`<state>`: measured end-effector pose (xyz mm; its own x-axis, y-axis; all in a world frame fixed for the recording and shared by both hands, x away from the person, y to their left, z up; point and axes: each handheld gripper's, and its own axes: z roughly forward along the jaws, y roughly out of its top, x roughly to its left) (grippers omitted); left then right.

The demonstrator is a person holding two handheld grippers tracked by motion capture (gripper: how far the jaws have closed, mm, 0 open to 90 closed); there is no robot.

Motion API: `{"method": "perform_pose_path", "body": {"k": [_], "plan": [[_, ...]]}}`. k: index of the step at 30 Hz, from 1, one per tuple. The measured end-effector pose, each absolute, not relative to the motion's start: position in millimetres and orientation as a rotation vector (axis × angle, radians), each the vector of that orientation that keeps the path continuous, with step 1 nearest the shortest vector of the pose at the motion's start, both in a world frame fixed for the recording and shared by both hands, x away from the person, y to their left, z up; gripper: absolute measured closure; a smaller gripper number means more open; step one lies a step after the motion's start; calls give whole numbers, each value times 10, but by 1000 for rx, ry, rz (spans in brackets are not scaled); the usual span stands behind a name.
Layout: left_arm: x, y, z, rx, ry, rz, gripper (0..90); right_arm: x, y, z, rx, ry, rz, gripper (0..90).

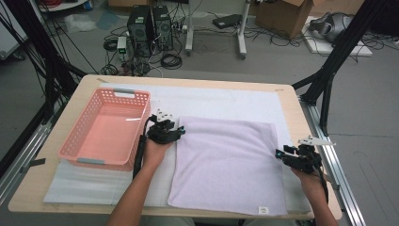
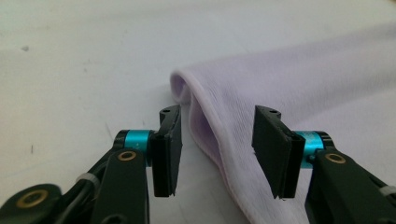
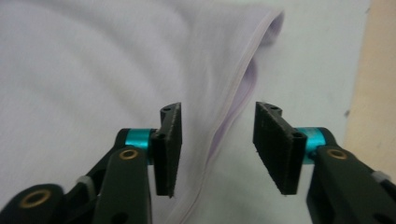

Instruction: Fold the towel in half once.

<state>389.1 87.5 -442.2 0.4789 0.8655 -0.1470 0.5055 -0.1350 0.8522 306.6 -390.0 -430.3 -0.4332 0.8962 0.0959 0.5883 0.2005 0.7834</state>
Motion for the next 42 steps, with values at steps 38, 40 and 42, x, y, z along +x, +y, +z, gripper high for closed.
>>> {"method": "perform_pose_path", "body": {"k": [38,40,42], "plan": [[4370,815,-4181,1703,1162,633,575,4218,-3551,-4183,1139,1947,1036,633],[4369,830,-4215,1716,1206,569,476,4268,-3566,-4203,1238,1938,1034,541],[4340,827,-4263,1734,1201,535,444,4261,-3604,-4183,1273,1924,1091,540]]}}
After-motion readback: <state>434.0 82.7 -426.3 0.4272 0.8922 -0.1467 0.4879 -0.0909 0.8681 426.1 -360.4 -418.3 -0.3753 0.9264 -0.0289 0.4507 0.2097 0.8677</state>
